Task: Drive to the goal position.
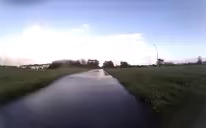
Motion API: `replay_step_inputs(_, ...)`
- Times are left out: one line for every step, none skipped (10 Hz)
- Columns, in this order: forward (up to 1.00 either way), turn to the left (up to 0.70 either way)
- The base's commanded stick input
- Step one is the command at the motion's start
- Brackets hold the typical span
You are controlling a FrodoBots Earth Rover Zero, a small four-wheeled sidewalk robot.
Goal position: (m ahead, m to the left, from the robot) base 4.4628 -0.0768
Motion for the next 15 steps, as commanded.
replay_step_inputs(0.45,0.0)
replay_step_inputs(0.45,0.0)
replay_step_inputs(0.45,0.0)
replay_step_inputs(0.45,0.0)
replay_step_inputs(0.45,0.0)
replay_step_inputs(0.45,0.0)
replay_step_inputs(0.45,0.0)
replay_step_inputs(0.45,0.0)
replay_step_inputs(0.45,0.0)
replay_step_inputs(0.45,0.0)
replay_step_inputs(0.45,0.0)
replay_step_inputs(0.45,0.0)
replay_step_inputs(0.45,0.0)
replay_step_inputs(0.45,0.0)
replay_step_inputs(0.45,0.0)
